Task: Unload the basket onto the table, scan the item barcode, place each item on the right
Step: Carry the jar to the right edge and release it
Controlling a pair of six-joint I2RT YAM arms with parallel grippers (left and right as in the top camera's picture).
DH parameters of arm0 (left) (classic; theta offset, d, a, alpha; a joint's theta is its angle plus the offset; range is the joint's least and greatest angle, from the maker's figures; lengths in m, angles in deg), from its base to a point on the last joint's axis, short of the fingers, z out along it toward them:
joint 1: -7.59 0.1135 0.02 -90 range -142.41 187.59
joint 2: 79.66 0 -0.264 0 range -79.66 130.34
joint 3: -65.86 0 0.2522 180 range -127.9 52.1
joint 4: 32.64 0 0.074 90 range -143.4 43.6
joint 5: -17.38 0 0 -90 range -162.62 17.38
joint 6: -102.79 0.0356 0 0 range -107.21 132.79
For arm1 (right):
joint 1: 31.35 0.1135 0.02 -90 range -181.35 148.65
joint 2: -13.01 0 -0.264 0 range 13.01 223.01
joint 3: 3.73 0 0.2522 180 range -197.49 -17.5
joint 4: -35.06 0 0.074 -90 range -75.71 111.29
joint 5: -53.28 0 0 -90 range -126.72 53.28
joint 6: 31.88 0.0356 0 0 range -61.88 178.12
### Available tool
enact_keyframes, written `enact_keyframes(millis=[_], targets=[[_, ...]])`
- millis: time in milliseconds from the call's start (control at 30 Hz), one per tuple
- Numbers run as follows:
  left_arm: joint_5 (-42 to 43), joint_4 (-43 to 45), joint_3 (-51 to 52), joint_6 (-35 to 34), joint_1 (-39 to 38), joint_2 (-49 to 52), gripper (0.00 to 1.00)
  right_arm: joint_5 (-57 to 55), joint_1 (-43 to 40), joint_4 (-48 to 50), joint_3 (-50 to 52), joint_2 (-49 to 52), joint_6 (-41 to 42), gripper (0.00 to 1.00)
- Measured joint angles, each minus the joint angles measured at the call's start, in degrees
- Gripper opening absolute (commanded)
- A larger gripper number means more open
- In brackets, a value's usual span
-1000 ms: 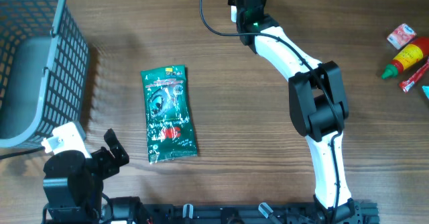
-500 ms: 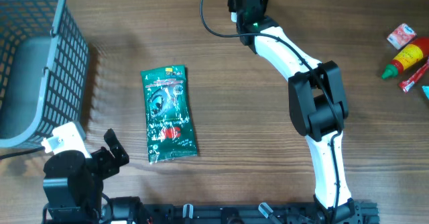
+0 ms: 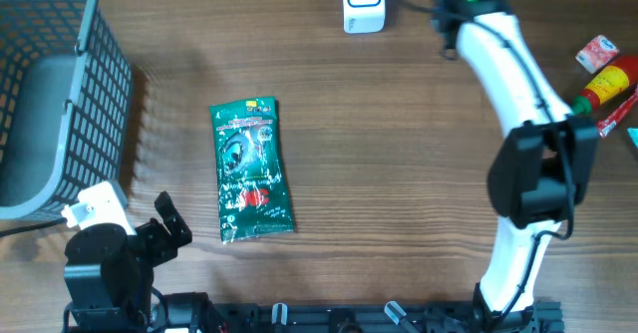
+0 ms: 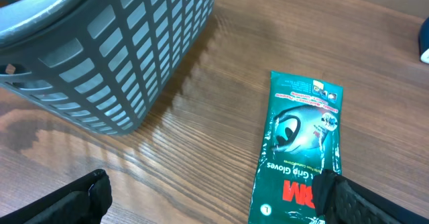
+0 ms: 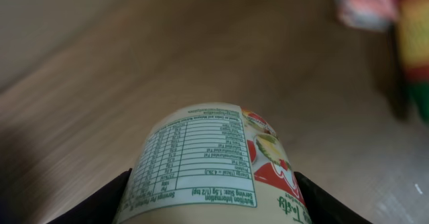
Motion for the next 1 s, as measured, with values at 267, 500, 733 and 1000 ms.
enact_keyframes(millis=[267,500,733,1000], targets=[[-0.02,-0.02,0.00,0.00,0.00,0.00,1.00,11.32,-11.45,-2.03,3.39,0.39,18.27,0.62],[-0.02,-0.02,0.00,0.00,0.00,0.00,1.00,14.10,-16.83,0.42,7.43,2.78,22.25,0.64],[-0.02,-0.02,0.00,0.00,0.00,0.00,1.00,16.44,-23.98,3.23,7.43,4.13,17.59,1.00],[0.00,-0.02,0.00,0.00,0.00,0.00,1.00,17.33,-23.32,1.81,7.43,4.15,18.93,1.00]])
